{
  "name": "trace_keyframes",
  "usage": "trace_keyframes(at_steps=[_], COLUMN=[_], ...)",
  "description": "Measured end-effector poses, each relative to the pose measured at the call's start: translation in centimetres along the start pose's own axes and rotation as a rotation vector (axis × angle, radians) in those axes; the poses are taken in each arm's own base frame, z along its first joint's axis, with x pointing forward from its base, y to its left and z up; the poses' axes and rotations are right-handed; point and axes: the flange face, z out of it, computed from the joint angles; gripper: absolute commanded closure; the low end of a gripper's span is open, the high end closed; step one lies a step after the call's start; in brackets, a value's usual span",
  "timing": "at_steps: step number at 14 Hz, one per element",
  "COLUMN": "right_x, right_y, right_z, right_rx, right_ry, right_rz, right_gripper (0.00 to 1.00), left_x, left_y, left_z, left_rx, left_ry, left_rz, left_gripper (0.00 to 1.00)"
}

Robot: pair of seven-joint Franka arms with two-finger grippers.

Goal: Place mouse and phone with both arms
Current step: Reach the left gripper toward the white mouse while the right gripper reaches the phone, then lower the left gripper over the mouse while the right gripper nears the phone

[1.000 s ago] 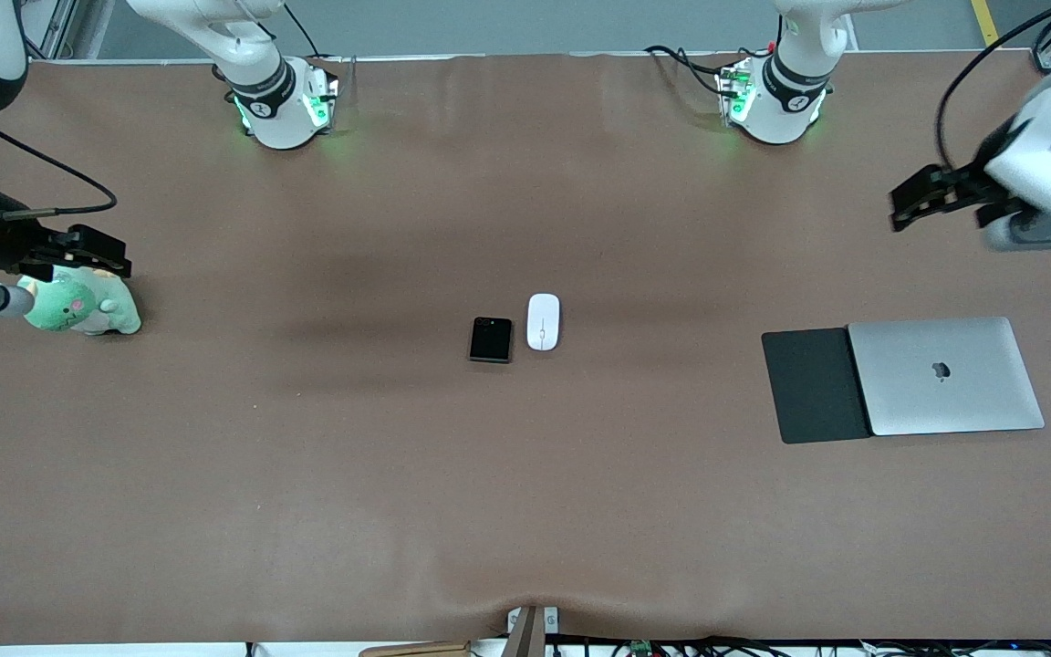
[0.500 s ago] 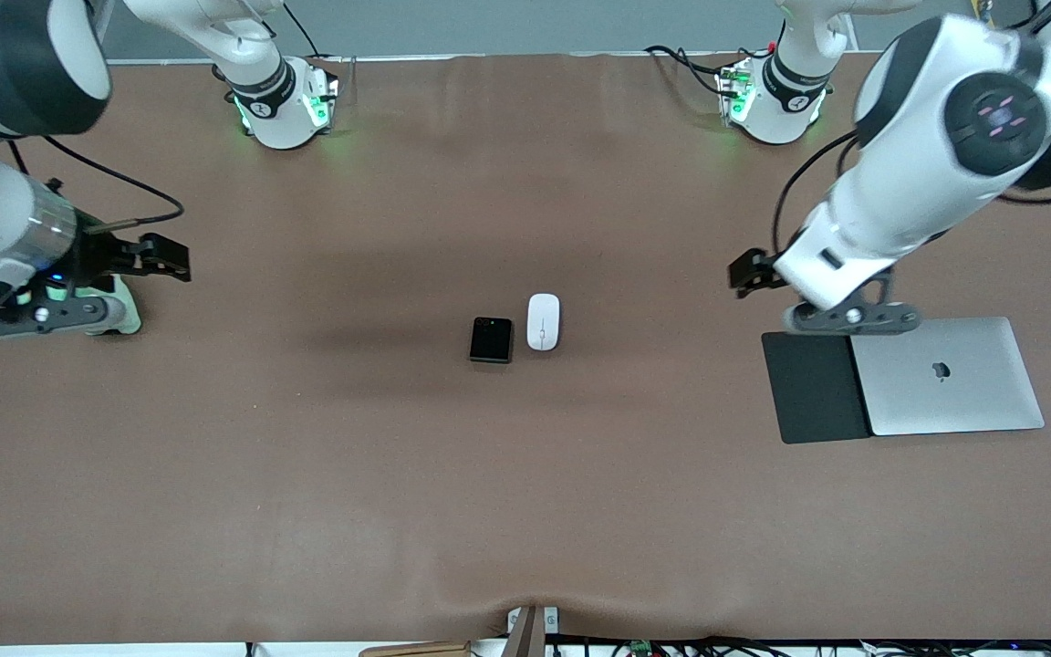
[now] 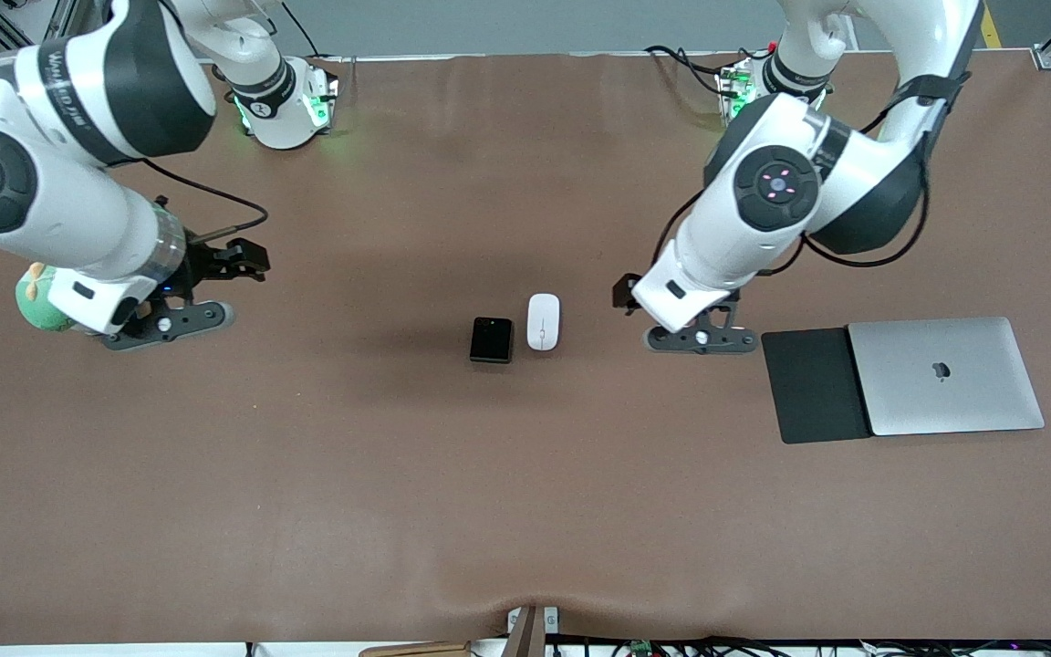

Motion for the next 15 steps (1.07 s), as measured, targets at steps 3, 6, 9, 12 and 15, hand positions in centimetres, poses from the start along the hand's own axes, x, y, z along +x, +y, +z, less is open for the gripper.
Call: trace_keyframes(at_steps=[3, 6, 9, 12, 15], right_x=[0.6, 2.5, 4.4, 6.1, 7.4], right_y=[-0.7, -0.5, -0.5, -0.5, -1.3], right_z=[0.4, 2.2, 4.9, 6.6, 8.4], right_rx=[0.006, 0.012, 0.015, 0.030, 0.037], right_ry=[0.015, 0.034, 0.022, 0.046, 0.055], right_rz=[0.050, 0.111, 0.173, 0.221, 0.260], right_gripper=[0.00, 0.00, 0.00, 0.00, 0.00], left_x=[0.0, -0.4, -1.6, -3.0, -4.0], left_y=[1.8, 4.7, 8.0, 10.2, 10.8], left_z=[3.6, 8.0, 12.5, 16.3, 20.0], left_rx=[-0.007, -0.027, -0.043, -0.042, -0.039], left_ry=[-0.019, -0.025, -0.039, -0.066, -0.069], left_rz=[0.025, 0.055, 0.073, 0.091, 0.086], left_gripper=[0.00, 0.00, 0.00, 0.00, 0.00])
